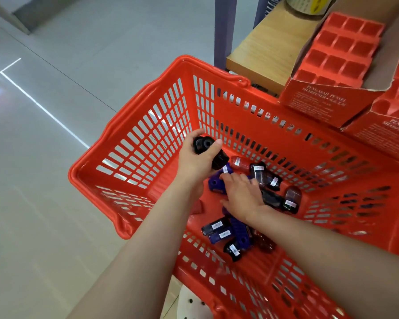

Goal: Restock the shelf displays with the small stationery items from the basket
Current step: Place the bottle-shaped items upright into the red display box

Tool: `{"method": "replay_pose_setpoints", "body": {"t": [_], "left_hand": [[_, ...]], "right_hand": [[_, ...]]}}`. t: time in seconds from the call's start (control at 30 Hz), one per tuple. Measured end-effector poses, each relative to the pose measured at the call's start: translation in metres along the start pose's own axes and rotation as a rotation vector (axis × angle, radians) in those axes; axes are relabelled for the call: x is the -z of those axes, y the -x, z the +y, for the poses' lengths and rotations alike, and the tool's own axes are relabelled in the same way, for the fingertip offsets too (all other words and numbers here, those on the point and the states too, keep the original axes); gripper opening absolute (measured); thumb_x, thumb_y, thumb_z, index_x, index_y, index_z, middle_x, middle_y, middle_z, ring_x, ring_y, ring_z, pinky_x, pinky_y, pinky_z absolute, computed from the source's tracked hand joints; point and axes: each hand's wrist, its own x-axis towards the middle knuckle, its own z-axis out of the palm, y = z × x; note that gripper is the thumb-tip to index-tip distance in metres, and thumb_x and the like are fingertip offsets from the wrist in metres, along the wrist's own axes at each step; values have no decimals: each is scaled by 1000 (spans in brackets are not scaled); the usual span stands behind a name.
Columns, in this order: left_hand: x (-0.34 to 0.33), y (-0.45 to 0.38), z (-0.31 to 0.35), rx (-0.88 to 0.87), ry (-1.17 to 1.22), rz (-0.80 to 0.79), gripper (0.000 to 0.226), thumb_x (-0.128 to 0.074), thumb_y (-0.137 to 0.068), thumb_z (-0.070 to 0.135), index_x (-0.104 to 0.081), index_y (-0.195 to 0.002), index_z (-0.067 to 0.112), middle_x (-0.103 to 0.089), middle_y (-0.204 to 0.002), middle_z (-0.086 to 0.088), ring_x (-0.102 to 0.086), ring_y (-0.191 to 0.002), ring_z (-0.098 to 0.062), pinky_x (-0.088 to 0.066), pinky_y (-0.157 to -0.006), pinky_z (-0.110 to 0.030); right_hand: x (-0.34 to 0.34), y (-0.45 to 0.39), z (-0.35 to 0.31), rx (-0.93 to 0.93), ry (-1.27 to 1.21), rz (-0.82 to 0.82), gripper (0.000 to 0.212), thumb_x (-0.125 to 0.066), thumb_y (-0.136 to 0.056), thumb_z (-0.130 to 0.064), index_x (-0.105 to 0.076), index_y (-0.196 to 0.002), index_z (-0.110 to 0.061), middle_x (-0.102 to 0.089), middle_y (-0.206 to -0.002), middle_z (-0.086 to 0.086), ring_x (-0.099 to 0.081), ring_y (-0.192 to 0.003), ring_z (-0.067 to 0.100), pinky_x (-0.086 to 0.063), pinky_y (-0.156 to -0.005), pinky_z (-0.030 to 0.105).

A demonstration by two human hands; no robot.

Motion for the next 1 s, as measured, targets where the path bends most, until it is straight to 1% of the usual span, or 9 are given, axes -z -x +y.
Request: {"method": "replay_pose_setpoints", "body": {"t": [0.17, 0.27, 0.43, 0.47, 0.57, 0.63, 0.73, 0.9, 1.0], "left_hand": [[3, -3, -3, 28, -14, 22, 44, -71, -90, 18, -53, -128, 29, -53, -110, 9, -62, -95, -18, -61, -66, -33], [2, -3, -1, 86, -38, 42, 36, -70, -91, 23, -55, -123, 30, -55, -113, 2, -61, -93, -18, -57, -60, -28], [-1, 21, 9, 223, 50, -94, 27, -70, -89, 11, -62, -113, 22, -52, -115, -7, -60, -99, -30, -61, -69, -43], [0, 29, 13, 225, 47, -139, 30, -71, -88, 10, -63, -114, 21, -51, -118, -8, -60, -100, -32, -61, -69, -42], [-3, 61, 37, 151, -46, -265, 32, -73, -87, 12, -64, -113, 26, -57, -115, -7, -64, -90, -24, -58, -66, -33], [-8, 86, 58, 67, -112, -334, 32, -72, -88, 13, -63, -115, 29, -60, -107, -5, -60, -80, -18, -55, -65, -29], [-21, 125, 90, -34, -191, -465, 35, -66, -92, 14, -59, -123, 29, -62, -101, -2, -56, -74, -14, -51, -66, -30], [-45, 176, 126, -19, -186, -577, 45, -60, -95, 2, -56, -127, 33, -66, -111, -5, -62, -86, -19, -51, -71, -32], [-48, 190, 131, -35, -129, -571, 55, -62, -91, -3, -57, -128, 36, -69, -111, -11, -70, -86, -20, -57, -70, -30]], "right_hand": [[-4, -1, -2, -15, -183, 76, 51, -65, -91, -34, -46, -135, -20, -53, -126, 3, -52, -118, 24, -39, -100, 38], [20, 6, 7, -160, -628, 96, 50, -77, -82, -33, -60, -127, -18, -58, -110, 0, -61, -99, 21, -46, -89, 31], [70, 42, 22, -405, -1337, 97, 20, -81, -80, -19, -69, -96, -24, -69, -100, 1, -68, -88, 12, -58, -75, 26], [81, 54, 24, -409, -1437, 83, 17, -78, -83, -18, -70, -97, -24, -68, -105, 2, -67, -93, 10, -59, -76, 27], [115, 94, 24, -388, -1756, 47, 28, -65, -92, -10, -65, -120, -15, -64, -123, 12, -63, -114, 21, -57, -86, 52], [138, 120, 22, -318, -1918, 61, 35, -57, -96, -4, -57, -130, -15, -63, -123, 16, -67, -106, 26, -57, -81, 55], [175, 156, 21, -183, -2030, 110, 38, -45, -100, 0, -53, -130, -22, -68, -122, 6, -72, -91, 20, -60, -71, 47], [226, 197, 23, -39, -1954, 204, 31, -50, -98, -4, -56, -126, -15, -72, -115, 8, -71, -97, 17, -60, -81, 36], [241, 212, 24, -34, -1907, 227, 28, -54, -96, -7, -60, -124, -7, -73, -112, 10, -71, -99, 15, -59, -76, 27]]}}
